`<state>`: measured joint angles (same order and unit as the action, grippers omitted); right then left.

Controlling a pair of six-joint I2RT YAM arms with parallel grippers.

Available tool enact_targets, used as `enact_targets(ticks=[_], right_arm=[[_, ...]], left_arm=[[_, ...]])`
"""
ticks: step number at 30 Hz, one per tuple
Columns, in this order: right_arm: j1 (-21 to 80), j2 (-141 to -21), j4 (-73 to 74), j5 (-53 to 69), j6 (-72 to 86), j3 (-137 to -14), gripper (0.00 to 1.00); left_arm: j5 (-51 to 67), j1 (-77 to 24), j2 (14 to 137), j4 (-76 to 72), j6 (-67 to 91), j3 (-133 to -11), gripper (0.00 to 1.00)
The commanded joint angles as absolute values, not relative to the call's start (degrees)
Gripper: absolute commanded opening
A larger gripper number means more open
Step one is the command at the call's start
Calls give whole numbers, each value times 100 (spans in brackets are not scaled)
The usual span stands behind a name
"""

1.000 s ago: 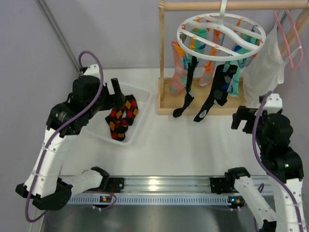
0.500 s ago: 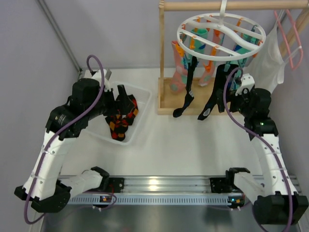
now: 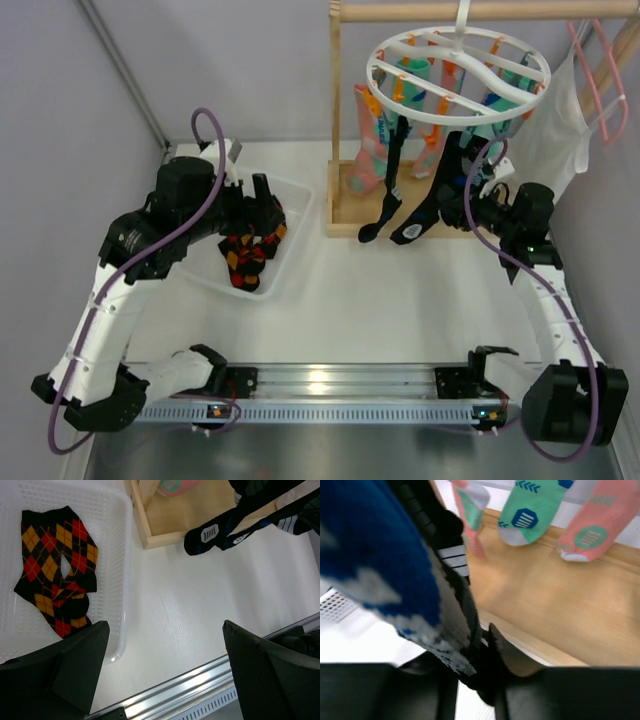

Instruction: Remove the socks clipped to the hanger

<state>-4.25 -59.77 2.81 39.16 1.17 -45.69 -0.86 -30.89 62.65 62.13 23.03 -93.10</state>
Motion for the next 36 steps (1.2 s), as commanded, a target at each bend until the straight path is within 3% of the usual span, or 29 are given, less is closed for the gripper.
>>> enact_targets(ticks=[1, 2, 5, 11, 20, 28, 36], right_arm=[[-220, -5476, -746, 4272, 702, -4483, 20], [-176, -5389, -782, 4202, 747, -4387, 0], [235, -5046, -721, 3798, 817, -4272, 0], [1756, -4641, -106, 1612, 861, -4272, 0], [4410, -5430, 299, -2991, 1248, -4658, 0], [5510, -6301, 228, -4253, 1353, -5141, 0], [5967, -6969, 167, -4886, 1081, -5677, 0]], left_arm=[[-26, -3155, 6538, 6091, 2364, -10027, 99], [-26, -3164, 6713, 6091, 2408, -10194, 99], [-26, -3208, 7100, 6100, 2575, -10949, 99], [-708, -3663, 7908, 6117, 2698, -12110, 99], [-2460, -4974, 9140, 6135, 2663, -13471, 99], [-2654, -5220, 10299, 6030, 2260, -14949, 99], [-2733, -5511, 10713, 5028, 1425, -15020, 99]])
